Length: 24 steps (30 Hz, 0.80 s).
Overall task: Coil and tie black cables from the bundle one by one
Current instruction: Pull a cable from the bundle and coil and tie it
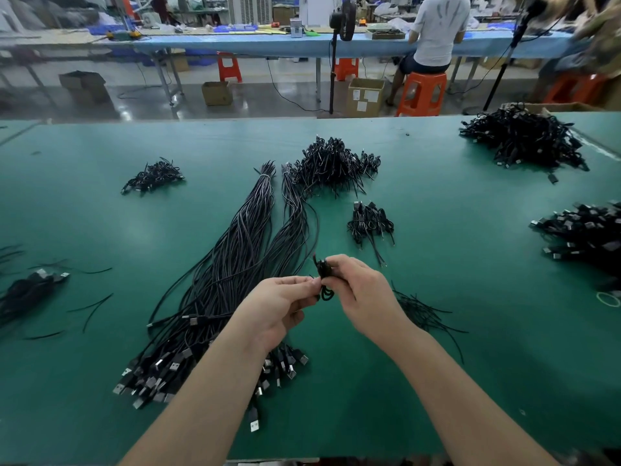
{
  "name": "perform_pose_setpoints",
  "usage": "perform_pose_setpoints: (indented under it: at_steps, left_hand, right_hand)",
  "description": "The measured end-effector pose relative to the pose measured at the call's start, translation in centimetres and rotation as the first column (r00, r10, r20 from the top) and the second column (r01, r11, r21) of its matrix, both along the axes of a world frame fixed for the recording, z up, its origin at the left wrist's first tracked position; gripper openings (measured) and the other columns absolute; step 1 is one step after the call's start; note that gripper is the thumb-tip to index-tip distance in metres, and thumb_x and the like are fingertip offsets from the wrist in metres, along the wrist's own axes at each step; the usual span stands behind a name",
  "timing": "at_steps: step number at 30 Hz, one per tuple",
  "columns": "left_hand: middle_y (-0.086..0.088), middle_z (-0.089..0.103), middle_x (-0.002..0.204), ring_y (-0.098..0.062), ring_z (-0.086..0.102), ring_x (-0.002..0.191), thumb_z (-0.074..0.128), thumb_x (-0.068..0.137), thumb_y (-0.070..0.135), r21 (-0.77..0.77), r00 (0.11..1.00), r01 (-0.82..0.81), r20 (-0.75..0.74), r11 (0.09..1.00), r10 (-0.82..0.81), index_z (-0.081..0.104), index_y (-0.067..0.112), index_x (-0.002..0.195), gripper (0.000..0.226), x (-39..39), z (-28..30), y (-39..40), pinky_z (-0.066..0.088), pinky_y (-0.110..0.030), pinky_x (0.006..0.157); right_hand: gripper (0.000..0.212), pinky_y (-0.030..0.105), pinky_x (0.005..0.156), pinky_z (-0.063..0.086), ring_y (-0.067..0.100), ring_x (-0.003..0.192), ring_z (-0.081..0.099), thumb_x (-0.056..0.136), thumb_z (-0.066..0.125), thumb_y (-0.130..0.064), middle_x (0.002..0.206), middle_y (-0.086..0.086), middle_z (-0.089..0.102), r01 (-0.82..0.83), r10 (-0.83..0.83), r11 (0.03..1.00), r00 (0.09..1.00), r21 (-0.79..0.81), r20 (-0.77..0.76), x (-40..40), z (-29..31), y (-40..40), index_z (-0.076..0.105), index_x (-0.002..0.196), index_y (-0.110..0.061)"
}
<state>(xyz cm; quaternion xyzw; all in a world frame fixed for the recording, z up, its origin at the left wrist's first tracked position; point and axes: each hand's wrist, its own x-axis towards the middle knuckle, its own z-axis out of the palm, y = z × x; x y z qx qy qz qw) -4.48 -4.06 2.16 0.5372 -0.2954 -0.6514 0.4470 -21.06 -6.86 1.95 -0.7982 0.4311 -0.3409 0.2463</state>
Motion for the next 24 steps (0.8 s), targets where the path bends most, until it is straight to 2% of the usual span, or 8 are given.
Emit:
perform_pose_setpoints:
  at_steps: [3, 5, 7, 10, 17, 19, 22, 24]
  left_hand:
    - [0.001, 0.066, 0.072, -0.011, 0.056, 0.065, 0.079, 0.077, 0.014, -0.013, 0.999, -0.040, 0.024, 0.999, 0.041, 0.073, 0.015, 0.076, 0.007, 0.0, 0.0, 0.0, 0.035, -0.028, 0.062]
    - [0.001, 0.066, 0.071, -0.011, 0.056, 0.064, 0.074, 0.085, 0.010, -0.016, 0.998, -0.063, 0.013, 0.998, 0.063, 0.073, 0.013, 0.079, 0.007, 0.0, 0.1, 0.0, 0.036, -0.027, 0.062]
    - [0.002, 0.067, 0.071, -0.011, 0.057, 0.063, 0.072, 0.087, 0.009, -0.018, 0.998, -0.063, -0.017, 0.998, 0.063, 0.072, 0.012, 0.082, 0.005, -0.2, 0.4, -0.1, 0.039, -0.026, 0.062]
    - [0.002, 0.065, 0.071, -0.010, 0.056, 0.063, 0.075, 0.082, 0.013, -0.013, 0.998, -0.062, -0.026, 0.998, 0.062, 0.071, 0.013, 0.083, 0.004, -0.3, 0.7, 0.0, 0.040, -0.025, 0.063]
    - [0.005, 0.062, 0.062, -0.009, 0.054, 0.060, 0.080, 0.065, 0.021, -0.017, 0.995, -0.098, -0.037, 0.995, 0.097, 0.073, 0.016, 0.068, 0.009, -0.8, 1.0, 0.4, 0.039, -0.026, 0.064]
    - [0.004, 0.060, 0.062, -0.009, 0.053, 0.060, 0.080, 0.066, 0.020, -0.026, 0.994, -0.104, -0.035, 0.994, 0.103, 0.072, 0.017, 0.068, 0.009, -0.9, 1.0, 0.4, 0.040, -0.026, 0.064]
    - [0.004, 0.061, 0.063, -0.012, 0.050, 0.066, 0.077, 0.082, 0.011, -0.080, 0.990, -0.117, 0.069, 0.990, 0.123, 0.070, 0.013, 0.073, 0.011, -0.9, 0.8, 0.4, 0.040, -0.027, 0.067]
    - [0.002, 0.065, 0.065, -0.014, 0.053, 0.067, 0.076, 0.085, 0.011, -0.166, 0.973, -0.123, 0.176, 0.979, 0.152, 0.072, 0.013, 0.074, 0.012, -0.8, 0.7, 0.6, 0.045, -0.030, 0.070]
  right_hand:
    - [0.020, 0.014, 0.089, 0.050, 0.007, 0.101, 0.067, 0.096, 0.064, -0.013, 0.108, -0.002, 0.072, -0.019, 0.011, 0.995, 0.997, 0.103, 0.072, 0.0, 0.0, 0.0, 0.063, 0.116, -0.012]
    - [0.021, 0.004, 0.085, 0.044, -0.005, 0.100, 0.065, 0.093, 0.068, -0.017, 0.108, -0.010, 0.073, -0.018, -0.002, 0.984, 0.993, 0.178, 0.116, 0.0, 0.1, 0.1, 0.064, 0.113, -0.017]
    - [0.017, 0.006, 0.081, 0.045, -0.008, 0.094, 0.064, 0.089, 0.074, -0.021, 0.099, -0.014, 0.074, 0.031, -0.065, 0.980, 0.983, 0.195, 0.170, 0.1, 0.1, 0.1, 0.069, 0.106, -0.020]
    - [0.011, 0.017, 0.078, 0.051, 0.001, 0.084, 0.067, 0.087, 0.076, -0.018, 0.088, -0.013, 0.074, 0.071, -0.110, 0.983, 0.966, 0.168, 0.234, 0.0, 0.4, 0.0, 0.075, 0.097, -0.022]
    - [0.013, 0.017, 0.078, 0.052, 0.003, 0.084, 0.067, 0.090, 0.072, -0.016, 0.091, -0.008, 0.075, 0.031, -0.047, 0.996, 0.982, 0.089, 0.185, -0.4, 0.7, -0.1, 0.077, 0.103, -0.015]
    - [0.017, 0.019, 0.077, 0.052, 0.006, 0.083, 0.066, 0.092, 0.070, -0.016, 0.091, -0.003, 0.074, 0.027, -0.039, 0.997, 0.985, 0.074, 0.167, -0.4, 0.7, 0.0, 0.076, 0.108, -0.016]
    - [0.016, 0.014, 0.061, 0.041, 0.006, 0.064, 0.053, 0.095, 0.067, -0.017, 0.074, -0.002, 0.064, 0.014, -0.019, 0.999, 0.996, 0.050, 0.089, -0.4, 0.8, 0.1, 0.077, 0.107, -0.020]
    - [0.014, 0.017, 0.053, 0.035, 0.005, 0.052, 0.041, 0.096, 0.066, -0.017, 0.061, -0.010, 0.056, -0.023, 0.002, 0.984, 0.993, 0.178, 0.117, -0.3, 0.7, 0.0, 0.076, 0.091, -0.025]
